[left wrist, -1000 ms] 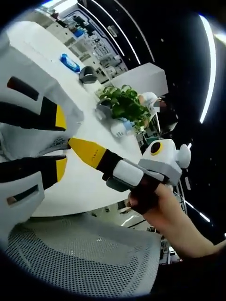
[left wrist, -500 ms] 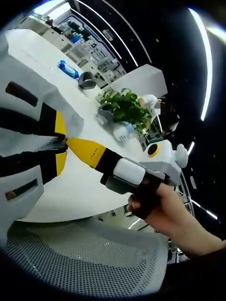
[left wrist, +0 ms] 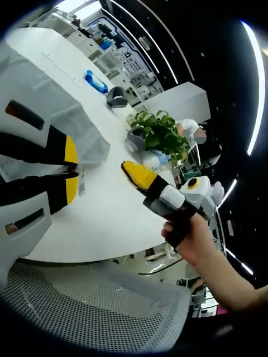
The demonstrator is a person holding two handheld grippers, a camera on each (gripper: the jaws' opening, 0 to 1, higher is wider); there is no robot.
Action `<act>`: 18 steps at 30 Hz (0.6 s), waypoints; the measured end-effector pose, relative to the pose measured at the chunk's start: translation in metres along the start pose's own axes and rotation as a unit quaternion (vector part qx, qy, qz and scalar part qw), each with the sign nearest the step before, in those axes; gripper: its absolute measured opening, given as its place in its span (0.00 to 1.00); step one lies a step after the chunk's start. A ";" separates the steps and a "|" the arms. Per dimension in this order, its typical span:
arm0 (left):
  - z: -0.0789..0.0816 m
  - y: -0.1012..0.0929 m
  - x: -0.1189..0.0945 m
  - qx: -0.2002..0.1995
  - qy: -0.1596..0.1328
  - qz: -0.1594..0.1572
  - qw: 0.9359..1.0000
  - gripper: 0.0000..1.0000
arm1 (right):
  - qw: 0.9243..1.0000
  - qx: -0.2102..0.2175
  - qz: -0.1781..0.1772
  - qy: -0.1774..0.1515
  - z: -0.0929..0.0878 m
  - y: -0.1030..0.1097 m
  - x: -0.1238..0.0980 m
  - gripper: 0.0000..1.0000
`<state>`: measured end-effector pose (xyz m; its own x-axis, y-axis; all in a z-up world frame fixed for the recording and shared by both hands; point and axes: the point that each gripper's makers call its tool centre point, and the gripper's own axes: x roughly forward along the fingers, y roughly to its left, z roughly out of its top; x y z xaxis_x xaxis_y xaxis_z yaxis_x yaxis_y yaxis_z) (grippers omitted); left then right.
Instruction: Fold the towel on the table until its edges align and the towel forms a compact rectangular stack.
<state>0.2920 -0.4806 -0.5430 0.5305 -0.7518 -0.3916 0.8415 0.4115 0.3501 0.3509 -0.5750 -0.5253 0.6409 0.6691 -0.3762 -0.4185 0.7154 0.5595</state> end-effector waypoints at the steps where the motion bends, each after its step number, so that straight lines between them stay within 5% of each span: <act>1: 0.001 0.000 0.000 -0.008 -0.002 0.000 1.000 0.06 | 1.000 -0.009 -0.009 -0.005 0.009 -0.008 -0.003 0.21; 5: -0.002 -0.004 0.000 -0.013 0.002 -0.007 1.000 0.06 | 0.996 -0.057 -0.065 -0.007 0.045 -0.050 -0.009 0.10; 8: -0.001 -0.004 0.000 -0.014 0.000 -0.008 1.000 0.06 | 0.992 -0.066 -0.111 0.010 0.057 -0.086 -0.002 0.15; 12: -0.003 -0.007 0.000 -0.022 0.003 -0.016 1.000 0.06 | 0.977 -0.084 -0.185 0.062 0.049 -0.139 0.017 0.16; 15: -0.004 -0.007 0.000 -0.022 0.005 -0.017 1.000 0.06 | 0.966 -0.056 -0.235 0.091 0.035 -0.171 0.023 0.10; 18: -0.009 -0.006 0.000 -0.037 0.010 -0.020 0.999 0.06 | 0.966 -0.035 -0.231 0.114 0.024 -0.176 0.040 0.13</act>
<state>0.2878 -0.4788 -0.5531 0.4976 -0.7587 -0.4204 0.8669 0.4190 0.2700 0.4657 -0.6788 -0.6213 0.6143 0.2966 -0.7312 -0.1700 0.9546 0.2445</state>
